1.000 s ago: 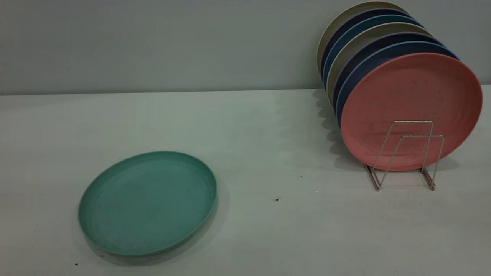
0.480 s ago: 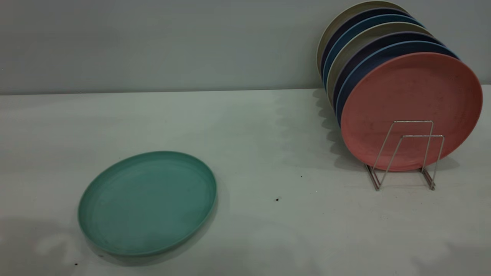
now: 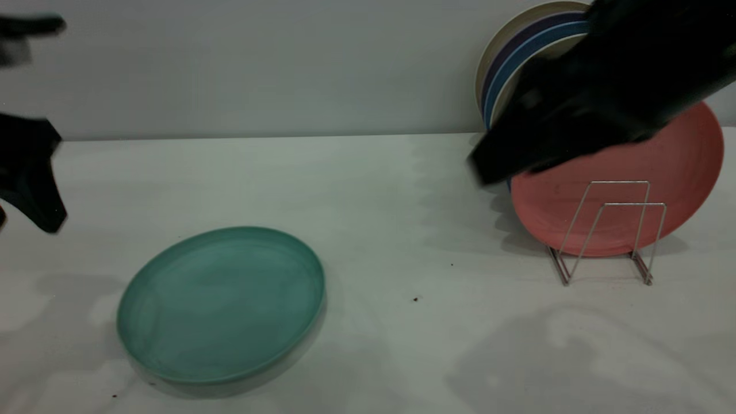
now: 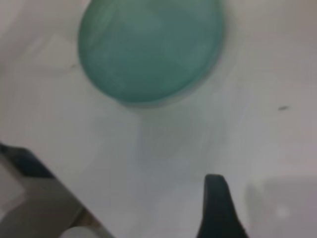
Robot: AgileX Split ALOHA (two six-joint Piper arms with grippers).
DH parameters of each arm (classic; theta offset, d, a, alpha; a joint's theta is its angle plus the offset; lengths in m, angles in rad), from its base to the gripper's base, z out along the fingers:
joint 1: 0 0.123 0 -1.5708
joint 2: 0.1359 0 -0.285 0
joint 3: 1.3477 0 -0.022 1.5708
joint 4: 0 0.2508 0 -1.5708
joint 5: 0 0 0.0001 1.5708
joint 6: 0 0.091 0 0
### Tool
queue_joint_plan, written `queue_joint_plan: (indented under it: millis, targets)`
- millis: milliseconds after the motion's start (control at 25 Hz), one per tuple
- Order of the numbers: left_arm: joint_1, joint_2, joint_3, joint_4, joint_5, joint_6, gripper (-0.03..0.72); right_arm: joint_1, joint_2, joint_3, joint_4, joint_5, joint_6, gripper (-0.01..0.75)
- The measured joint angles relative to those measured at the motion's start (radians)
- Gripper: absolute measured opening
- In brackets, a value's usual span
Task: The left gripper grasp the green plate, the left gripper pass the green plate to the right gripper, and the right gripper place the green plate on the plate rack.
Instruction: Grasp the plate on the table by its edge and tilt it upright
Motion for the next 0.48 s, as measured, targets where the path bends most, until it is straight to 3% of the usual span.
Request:
queue_joint_plan:
  millis: [240, 480]
  targets:
    - [0.007, 0.223, -0.121, -0.135, 0.007, 0.13, 0.579, 0.008, 0.09, 0.0, 0.174, 0.024, -0.115, 0.511]
    - [0.007, 0.338, -0.15, -0.279, -0.015, 0.284, 0.579, 0.008, 0.093, 0.0, 0.195, 0.031, -0.141, 0.511]
